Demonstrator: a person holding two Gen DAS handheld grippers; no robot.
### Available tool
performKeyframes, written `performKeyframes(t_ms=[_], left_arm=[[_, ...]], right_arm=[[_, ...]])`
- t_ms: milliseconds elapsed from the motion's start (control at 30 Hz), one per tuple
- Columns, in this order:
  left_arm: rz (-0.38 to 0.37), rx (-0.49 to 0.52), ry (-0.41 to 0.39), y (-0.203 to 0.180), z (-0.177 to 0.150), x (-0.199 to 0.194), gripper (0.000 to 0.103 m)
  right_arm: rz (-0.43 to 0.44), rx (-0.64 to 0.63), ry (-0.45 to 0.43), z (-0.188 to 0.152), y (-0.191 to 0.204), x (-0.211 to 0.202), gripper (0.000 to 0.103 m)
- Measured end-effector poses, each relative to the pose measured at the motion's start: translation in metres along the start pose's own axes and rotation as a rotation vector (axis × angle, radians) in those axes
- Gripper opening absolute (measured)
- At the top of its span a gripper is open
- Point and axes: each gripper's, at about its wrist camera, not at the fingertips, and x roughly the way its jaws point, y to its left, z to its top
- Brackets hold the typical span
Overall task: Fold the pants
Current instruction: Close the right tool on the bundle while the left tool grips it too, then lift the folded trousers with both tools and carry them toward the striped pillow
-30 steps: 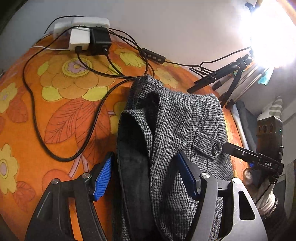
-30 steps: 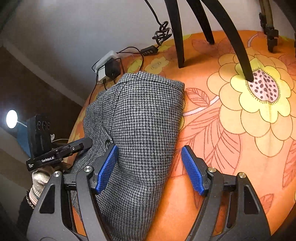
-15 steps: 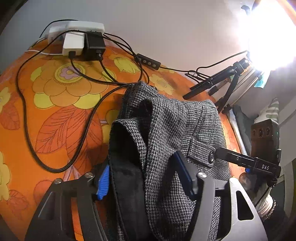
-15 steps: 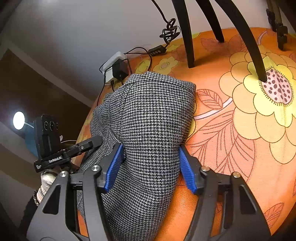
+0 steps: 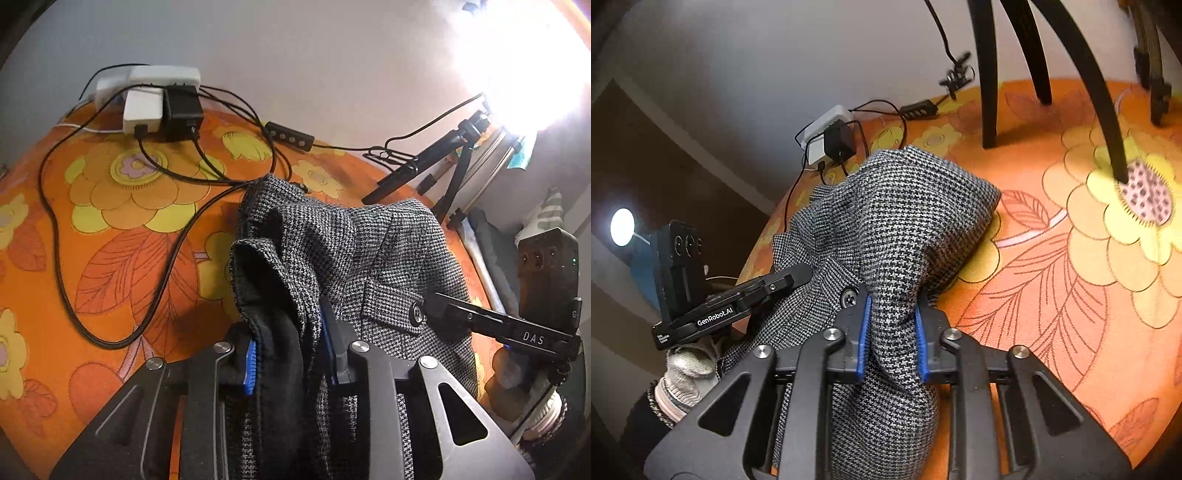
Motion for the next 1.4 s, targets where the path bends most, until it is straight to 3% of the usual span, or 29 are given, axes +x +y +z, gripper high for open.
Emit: performKeyframes(t_ms=[333, 867, 1100, 1400], left_arm=[[-0.023, 0.034, -0.081, -0.021, -0.006, -0.035, 0.021], [-0.09, 0.159, -0.157, -0.117, -0.005, -0.093, 0.019], [-0.147, 0.227, -0.183, -0.176, -0.006, -0.104, 0.019], [-0.258, 0.279, -0.188, -0.254, -0.007, -0.081, 0.019]], right_arm=[[-0.057, -0.135, -0.071, -0.004, 0.039, -0.043, 0.017], [-0.114, -0.227, -0.211, -0.026, 0.071, -0.165, 0.016], [-0.15, -0.216, -0.287, -0.038, 0.058, -0.238, 0.016], [-0.222, -0.183, -0.37, -0.05, 0.019, -0.329, 0.016]])
